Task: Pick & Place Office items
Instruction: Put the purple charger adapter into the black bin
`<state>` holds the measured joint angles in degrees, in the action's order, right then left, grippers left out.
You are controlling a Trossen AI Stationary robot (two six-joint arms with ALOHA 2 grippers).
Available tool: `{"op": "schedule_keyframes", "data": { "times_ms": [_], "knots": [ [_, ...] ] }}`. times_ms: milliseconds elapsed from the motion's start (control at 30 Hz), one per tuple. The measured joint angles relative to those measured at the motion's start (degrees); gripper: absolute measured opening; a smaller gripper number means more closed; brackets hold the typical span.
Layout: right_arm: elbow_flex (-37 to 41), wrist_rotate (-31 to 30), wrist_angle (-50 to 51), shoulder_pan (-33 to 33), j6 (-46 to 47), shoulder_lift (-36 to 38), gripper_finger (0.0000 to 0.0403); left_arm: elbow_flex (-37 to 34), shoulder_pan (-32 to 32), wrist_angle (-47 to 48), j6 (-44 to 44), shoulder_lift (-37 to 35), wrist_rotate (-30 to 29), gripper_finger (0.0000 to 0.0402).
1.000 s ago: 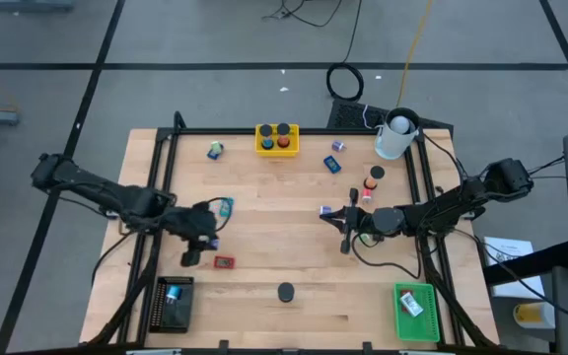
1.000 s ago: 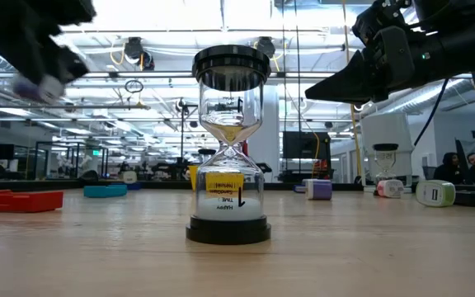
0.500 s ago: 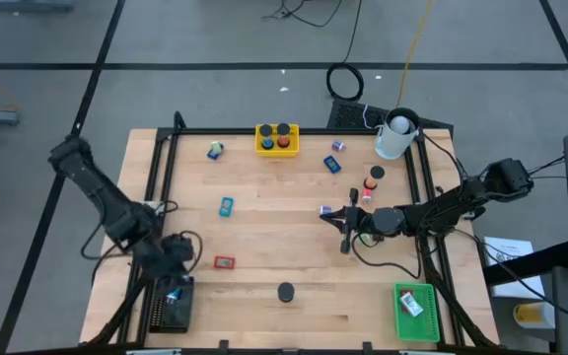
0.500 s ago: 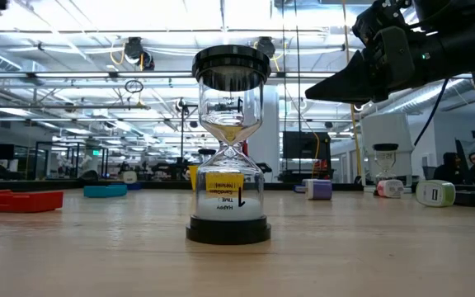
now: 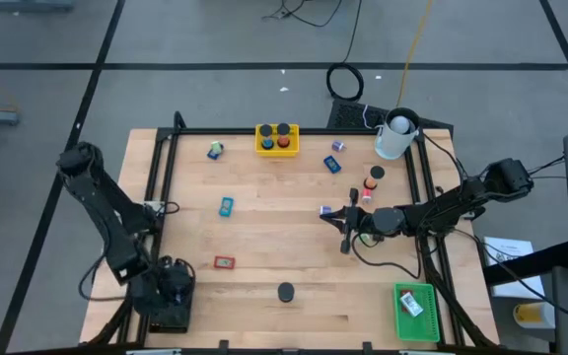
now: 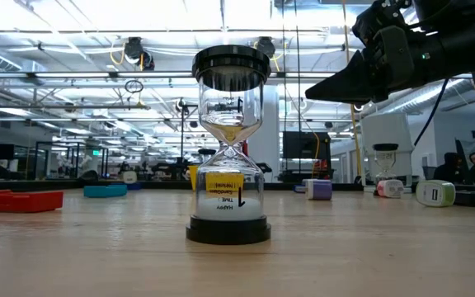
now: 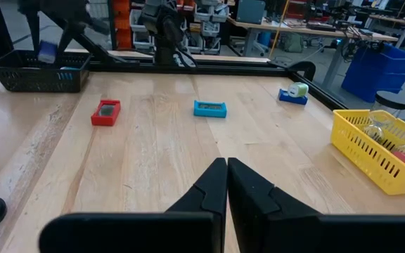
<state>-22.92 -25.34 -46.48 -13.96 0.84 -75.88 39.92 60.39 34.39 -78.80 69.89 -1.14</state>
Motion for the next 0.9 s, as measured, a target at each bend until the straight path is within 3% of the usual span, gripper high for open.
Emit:
{"op": "schedule_keyframes", "data": {
  "times_ms": [300,600,900],
  "knots": [
    [0.00,-0.02,0.00,-0.02,0.00,0.00,0.0008,0.00,1.47,-1.64,-3.24,5.47,2.58,0.0147],
    [0.00,-0.02,-0.02,-0.02,0.00,0.00,0.0008,0.00,3.44,-1.48,-8.54,6.01,3.72,0.0147],
    [0.00,-0.02,0.00,-0.02,0.00,0.00,0.0008,0.00,6.58,-1.55,-16.43,6.01,0.74,0.0147]
  ]
}}
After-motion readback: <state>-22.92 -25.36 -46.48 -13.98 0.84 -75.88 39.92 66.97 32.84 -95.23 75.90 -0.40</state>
